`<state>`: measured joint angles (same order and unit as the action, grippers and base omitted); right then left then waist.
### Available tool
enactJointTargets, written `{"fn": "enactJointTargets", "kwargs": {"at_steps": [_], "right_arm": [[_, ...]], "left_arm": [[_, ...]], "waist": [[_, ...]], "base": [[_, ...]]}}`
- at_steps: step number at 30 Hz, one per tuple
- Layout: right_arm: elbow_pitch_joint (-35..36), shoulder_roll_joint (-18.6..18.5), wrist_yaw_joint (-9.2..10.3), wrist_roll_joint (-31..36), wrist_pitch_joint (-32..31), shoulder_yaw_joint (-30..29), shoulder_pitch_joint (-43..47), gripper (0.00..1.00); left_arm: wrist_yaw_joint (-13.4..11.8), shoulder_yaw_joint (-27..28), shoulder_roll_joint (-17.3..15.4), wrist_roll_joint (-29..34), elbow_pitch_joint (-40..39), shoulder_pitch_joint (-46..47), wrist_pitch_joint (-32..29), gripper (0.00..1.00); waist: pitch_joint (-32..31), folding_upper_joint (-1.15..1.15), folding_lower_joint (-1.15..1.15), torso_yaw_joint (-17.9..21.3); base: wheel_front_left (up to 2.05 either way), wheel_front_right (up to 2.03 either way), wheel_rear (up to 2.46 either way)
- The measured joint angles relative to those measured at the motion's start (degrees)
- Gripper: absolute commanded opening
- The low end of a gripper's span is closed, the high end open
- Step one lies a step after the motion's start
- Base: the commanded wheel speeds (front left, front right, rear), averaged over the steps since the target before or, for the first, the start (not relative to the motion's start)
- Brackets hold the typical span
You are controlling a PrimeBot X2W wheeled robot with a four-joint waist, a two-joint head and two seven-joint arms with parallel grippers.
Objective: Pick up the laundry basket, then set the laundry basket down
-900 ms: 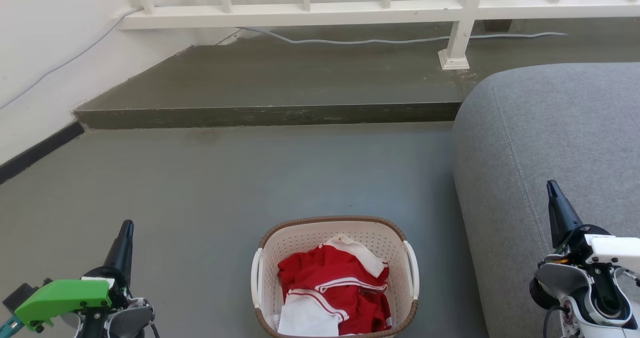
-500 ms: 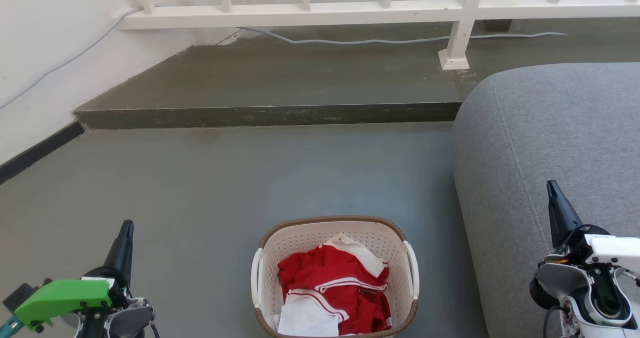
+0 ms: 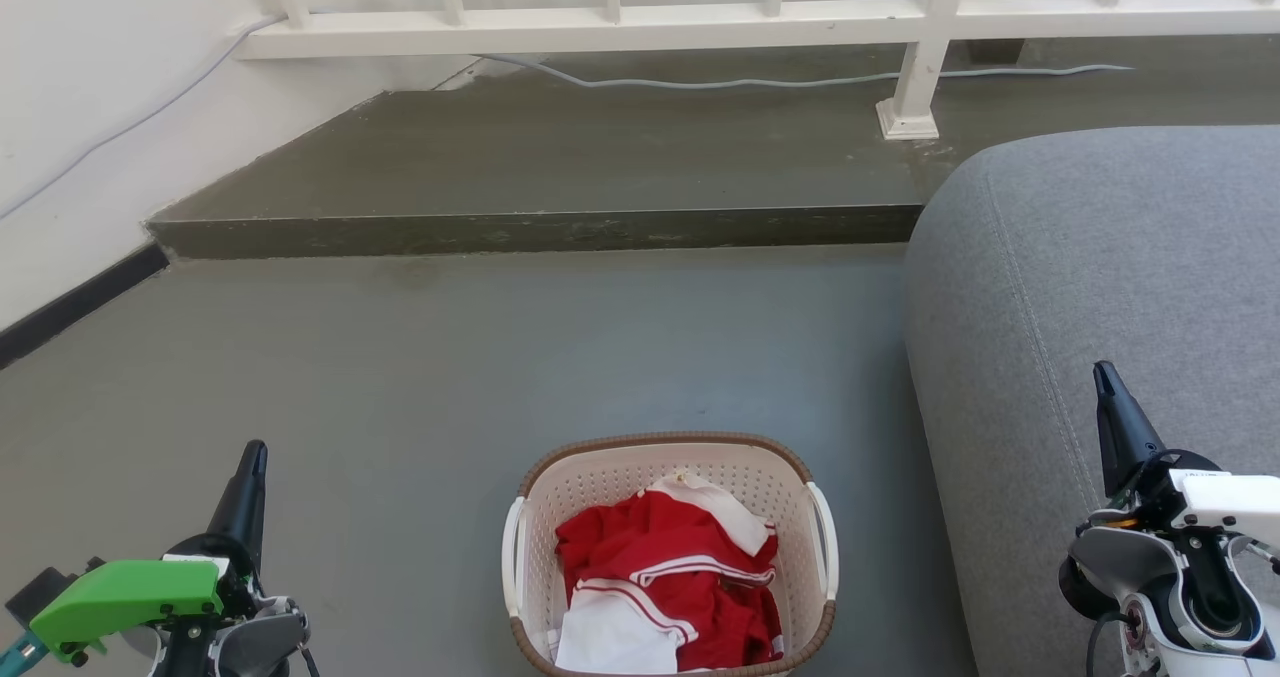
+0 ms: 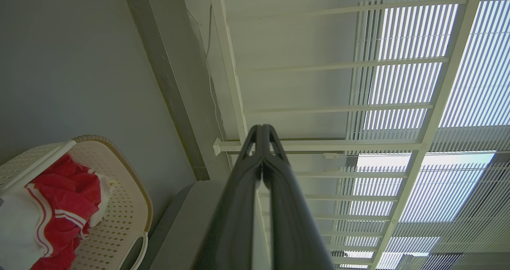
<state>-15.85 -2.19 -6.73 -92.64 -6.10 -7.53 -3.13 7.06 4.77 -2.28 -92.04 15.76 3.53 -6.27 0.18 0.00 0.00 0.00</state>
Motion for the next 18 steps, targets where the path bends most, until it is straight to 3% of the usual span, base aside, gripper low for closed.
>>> {"fn": "enactJointTargets", "kwargs": {"at_steps": [18], "right_arm": [[0.0, 0.0, 0.0, 0.0, 0.0, 0.0, 0.0, 0.0]], "left_arm": [[0.0, 0.0, 0.0, 0.0, 0.0, 0.0, 0.0, 0.0]], "waist": [[0.0, 0.0, 0.0, 0.0]], "base": [[0.0, 0.0, 0.0]]}}
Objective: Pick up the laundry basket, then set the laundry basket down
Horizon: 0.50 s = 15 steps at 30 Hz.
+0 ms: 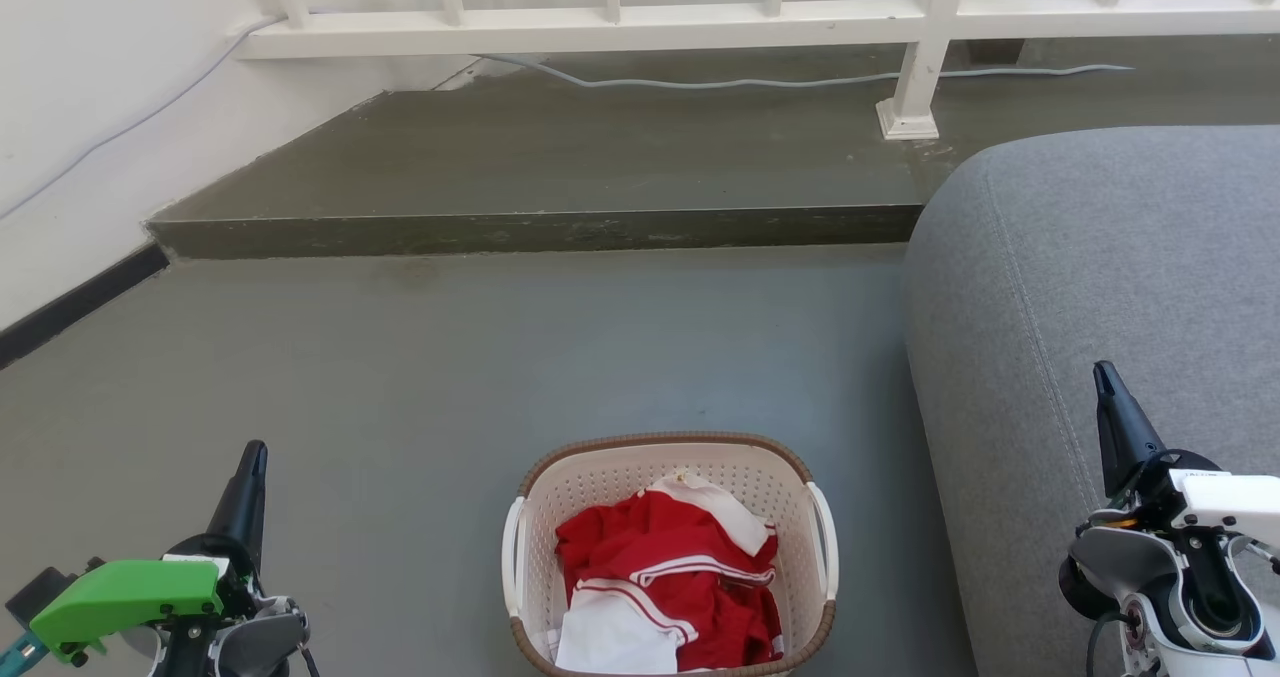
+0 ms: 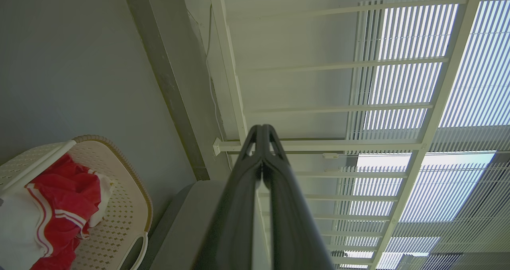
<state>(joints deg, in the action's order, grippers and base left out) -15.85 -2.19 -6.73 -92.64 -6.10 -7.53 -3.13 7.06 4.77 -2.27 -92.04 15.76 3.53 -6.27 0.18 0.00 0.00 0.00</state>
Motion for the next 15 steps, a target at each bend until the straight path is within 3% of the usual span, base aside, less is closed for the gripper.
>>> {"fn": "enactJointTargets", "kwargs": {"at_steps": [15], "right_arm": [[0.0, 0.0, 0.0, 0.0, 0.0, 0.0, 0.0, 0.0]], "left_arm": [[0.0, 0.0, 0.0, 0.0, 0.0, 0.0, 0.0, 0.0]], "waist": [[0.0, 0.0, 0.0, 0.0]], "base": [[0.0, 0.0, 0.0]]}}
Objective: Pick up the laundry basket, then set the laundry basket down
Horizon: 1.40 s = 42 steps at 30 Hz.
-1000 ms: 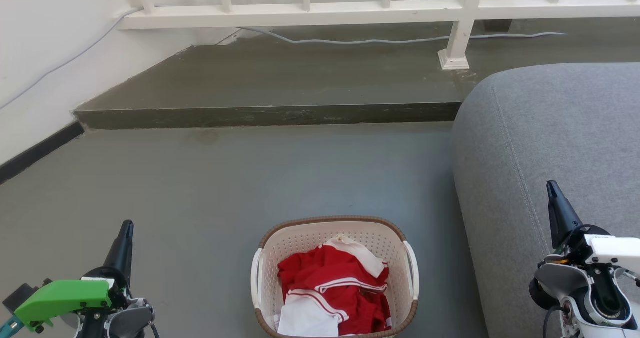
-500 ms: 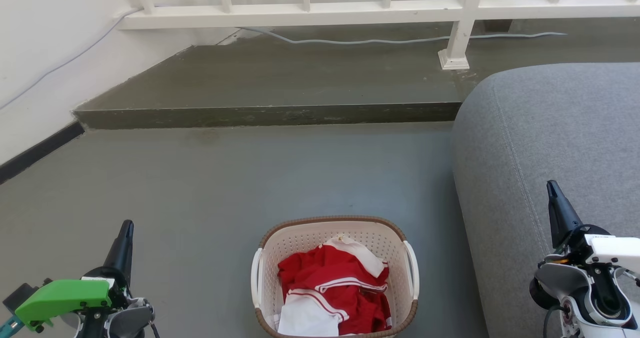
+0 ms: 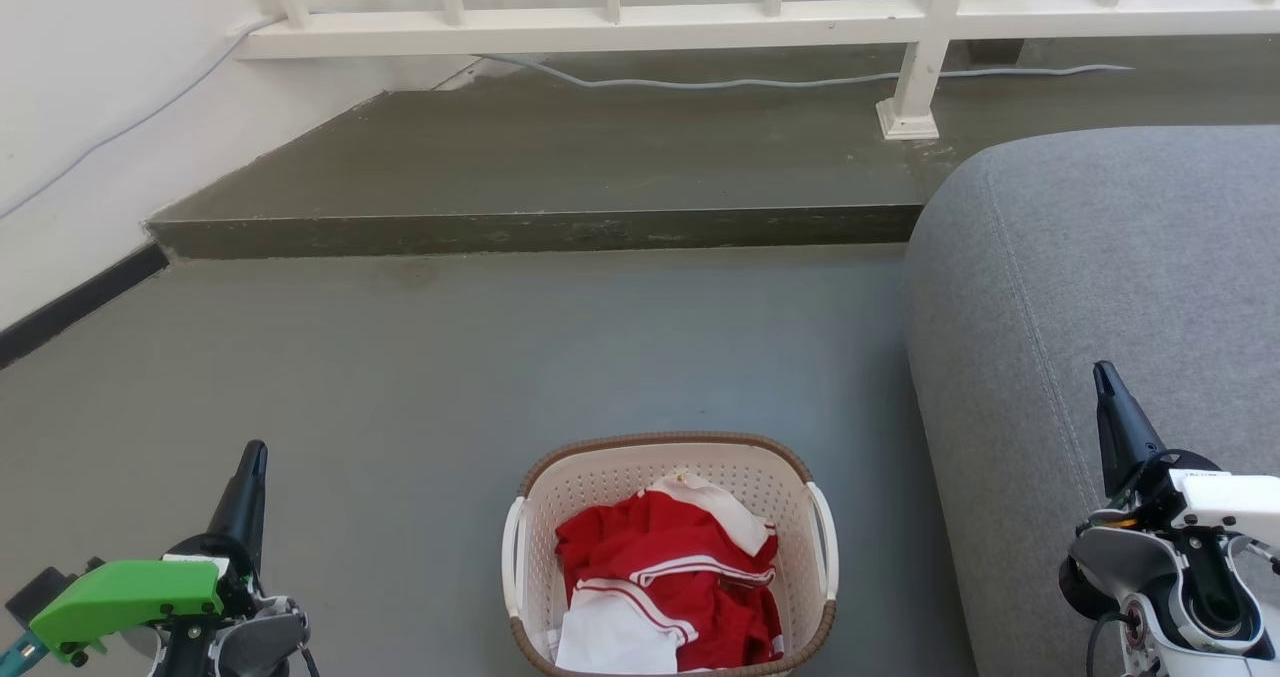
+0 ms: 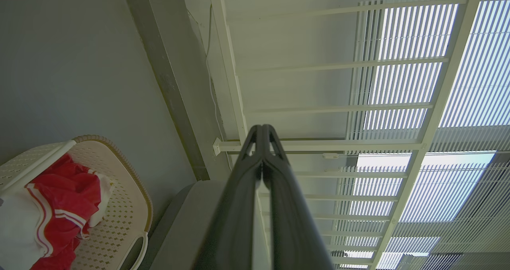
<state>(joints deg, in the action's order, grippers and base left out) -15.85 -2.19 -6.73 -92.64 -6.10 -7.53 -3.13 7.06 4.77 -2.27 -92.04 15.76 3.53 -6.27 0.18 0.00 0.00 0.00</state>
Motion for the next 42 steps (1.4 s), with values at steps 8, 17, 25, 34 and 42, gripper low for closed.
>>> {"fn": "enactJointTargets", "kwargs": {"at_steps": [8, 17, 25, 34, 42], "right_arm": [[0.0, 0.0, 0.0, 0.0, 0.0, 0.0, 0.0, 0.0], [0.0, 0.0, 0.0, 0.0, 0.0, 0.0, 0.0, 0.0], [0.0, 0.0, 0.0, 0.0, 0.0, 0.0, 0.0, 0.0], [-2.8, 1.5, 0.26, 0.0, 0.1, 0.5, 2.7, 1.0], [-1.4, 1.4, 0.25, 0.0, 1.6, 1.5, 2.6, 1.0]], "left_arm": [[0.0, 0.0, 0.0, 0.0, 0.0, 0.0, 0.0, 0.0], [0.0, 0.0, 0.0, 0.0, 0.0, 0.0, 0.0, 0.0], [0.0, 0.0, 0.0, 0.0, 0.0, 0.0, 0.0, 0.0], [-0.1, -0.4, 1.3, 0.0, 2.6, -2.4, 0.1, 1.0], [-0.1, -1.0, 1.3, 0.5, 1.9, -2.4, 1.0, 1.0]], "waist": [[0.0, 0.0, 0.0, 0.0], [0.0, 0.0, 0.0, 0.0], [0.0, 0.0, 0.0, 0.0], [0.0, 0.0, 0.0, 0.0], [0.1, 0.0, 0.0, 0.0]], "base": [[0.0, 0.0, 0.0], [0.0, 0.0, 0.0], [0.0, 0.0, 0.0], [0.0, 0.0, 0.0], [0.0, 0.0, 0.0]]}}
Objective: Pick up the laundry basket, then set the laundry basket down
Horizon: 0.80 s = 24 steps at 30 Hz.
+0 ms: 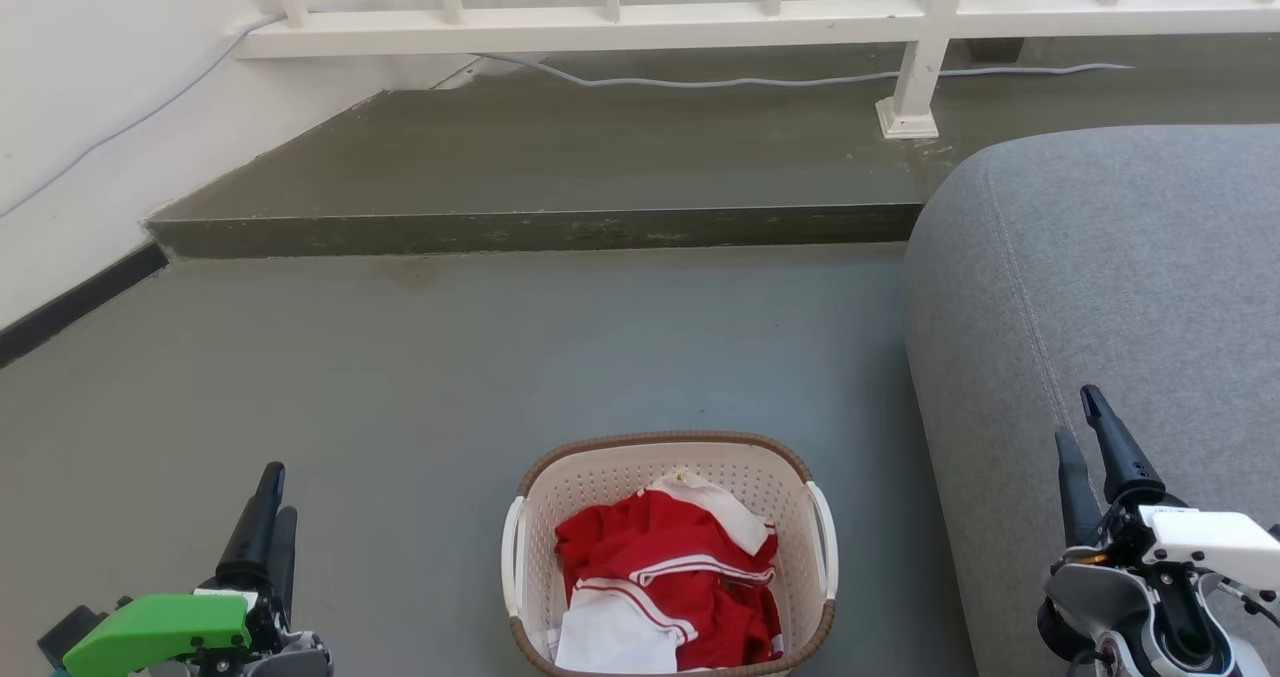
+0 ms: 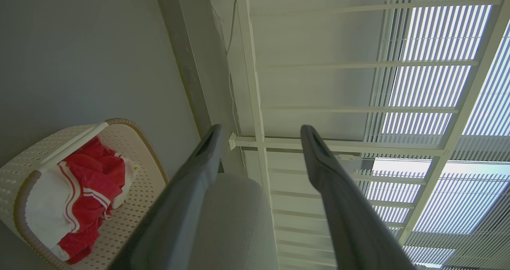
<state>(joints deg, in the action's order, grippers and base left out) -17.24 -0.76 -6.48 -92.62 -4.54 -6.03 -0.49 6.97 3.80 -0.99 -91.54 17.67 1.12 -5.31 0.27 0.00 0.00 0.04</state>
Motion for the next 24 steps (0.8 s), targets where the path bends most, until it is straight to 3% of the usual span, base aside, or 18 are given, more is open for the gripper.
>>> {"fn": "enactJointTargets", "kwargs": {"at_steps": [12, 24], "right_arm": [[2.3, -0.4, 0.0, 3.6, 2.1, 3.2, -0.2, 1.0], [3.5, -3.4, -0.01, 13.0, 5.1, 8.1, -1.5, 1.0]], "left_arm": [[0.0, -1.8, -1.1, 4.7, -2.0, 0.1, 3.3, 1.0], [0.0, -4.2, -3.5, 14.8, -3.3, 0.4, 6.2, 1.0]], "waist": [[0.2, 0.0, 0.0, 0.1], [0.3, 0.0, 0.0, 0.4]], "base": [[0.0, 0.0, 0.0], [0.0, 0.0, 0.0]]}}
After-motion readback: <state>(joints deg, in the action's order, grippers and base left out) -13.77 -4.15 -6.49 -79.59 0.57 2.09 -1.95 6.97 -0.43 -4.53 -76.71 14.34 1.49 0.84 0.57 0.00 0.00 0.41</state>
